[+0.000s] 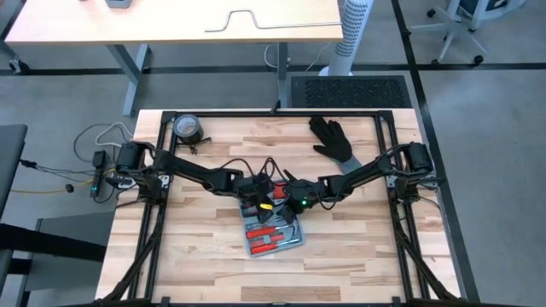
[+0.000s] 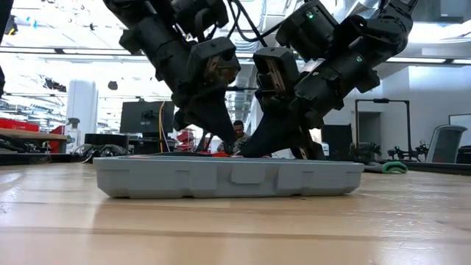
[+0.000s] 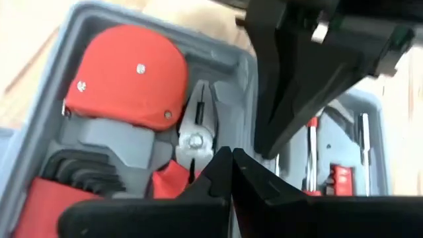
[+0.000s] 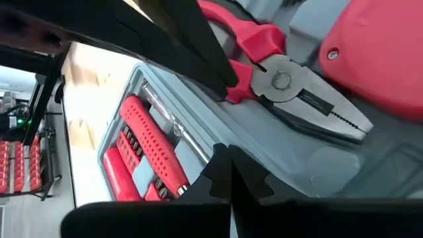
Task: Prefit tool cases
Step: Put the orange plier into the gray prefit tool case
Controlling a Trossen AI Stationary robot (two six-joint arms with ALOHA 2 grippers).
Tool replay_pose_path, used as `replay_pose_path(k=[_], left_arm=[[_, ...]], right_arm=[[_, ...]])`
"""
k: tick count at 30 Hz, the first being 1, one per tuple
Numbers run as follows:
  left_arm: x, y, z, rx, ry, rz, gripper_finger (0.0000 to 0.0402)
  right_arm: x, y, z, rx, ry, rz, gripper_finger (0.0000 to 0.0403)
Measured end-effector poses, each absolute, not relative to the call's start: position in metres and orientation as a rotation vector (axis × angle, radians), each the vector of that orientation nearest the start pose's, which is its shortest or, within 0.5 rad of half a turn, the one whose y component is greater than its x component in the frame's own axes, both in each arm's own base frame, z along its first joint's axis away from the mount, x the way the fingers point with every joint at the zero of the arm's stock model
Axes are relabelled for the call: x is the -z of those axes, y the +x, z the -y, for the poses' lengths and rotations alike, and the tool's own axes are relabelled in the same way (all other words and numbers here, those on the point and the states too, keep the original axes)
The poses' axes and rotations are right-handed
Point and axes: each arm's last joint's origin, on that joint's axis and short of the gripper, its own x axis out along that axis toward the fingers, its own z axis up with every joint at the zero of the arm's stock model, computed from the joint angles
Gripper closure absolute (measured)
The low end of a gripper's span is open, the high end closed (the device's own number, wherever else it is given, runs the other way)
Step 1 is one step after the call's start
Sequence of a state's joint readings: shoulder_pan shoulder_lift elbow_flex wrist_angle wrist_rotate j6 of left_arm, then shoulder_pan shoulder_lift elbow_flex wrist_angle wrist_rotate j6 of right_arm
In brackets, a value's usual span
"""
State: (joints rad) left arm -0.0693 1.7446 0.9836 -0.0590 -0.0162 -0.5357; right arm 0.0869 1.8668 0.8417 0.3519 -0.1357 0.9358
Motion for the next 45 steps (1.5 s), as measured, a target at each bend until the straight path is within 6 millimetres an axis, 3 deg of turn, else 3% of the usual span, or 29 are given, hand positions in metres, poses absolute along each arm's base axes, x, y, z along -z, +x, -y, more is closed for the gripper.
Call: replay_pose_path(k=[9,20,26,33,37,41,45], left_arm=[[-0.156,0.344,0.023,-0.161,-0.457,-0.870,0.0401],[-0.143,0.333,0.000,-0.203,-0.466,-0.904,0.0401],[-0.143,0.334,-0.001,-0.184,-0.482,-0.895,0.0401],[-0.137,0.335,0.004,-0.165,-0.489,-0.912,0.0401],[-0.148,0.337,0.003,-0.131,-0.482,-0.842,0.0401],[-0.176,0.333,0.002,-0.151,-0.457,-0.734,0.0401],[-0.196,0.318,0.005,-0.202,-0.427,-0.666,0.0401]], right_arm=[[-0.118,0.350,-0.031,0.127,0.921,-0.720,0.0403],[-0.116,0.349,-0.031,0.153,0.923,-0.733,0.0403],[-0.121,0.348,-0.030,0.141,0.913,-0.718,0.0403],[-0.125,0.349,-0.015,0.154,0.908,-0.684,0.0403],[-0.127,0.350,-0.011,0.153,0.900,-0.671,0.0403],[-0.135,0.351,-0.013,0.118,0.890,-0.629,0.0403],[-0.149,0.358,-0.018,-0.012,0.907,-0.513,0.0403]])
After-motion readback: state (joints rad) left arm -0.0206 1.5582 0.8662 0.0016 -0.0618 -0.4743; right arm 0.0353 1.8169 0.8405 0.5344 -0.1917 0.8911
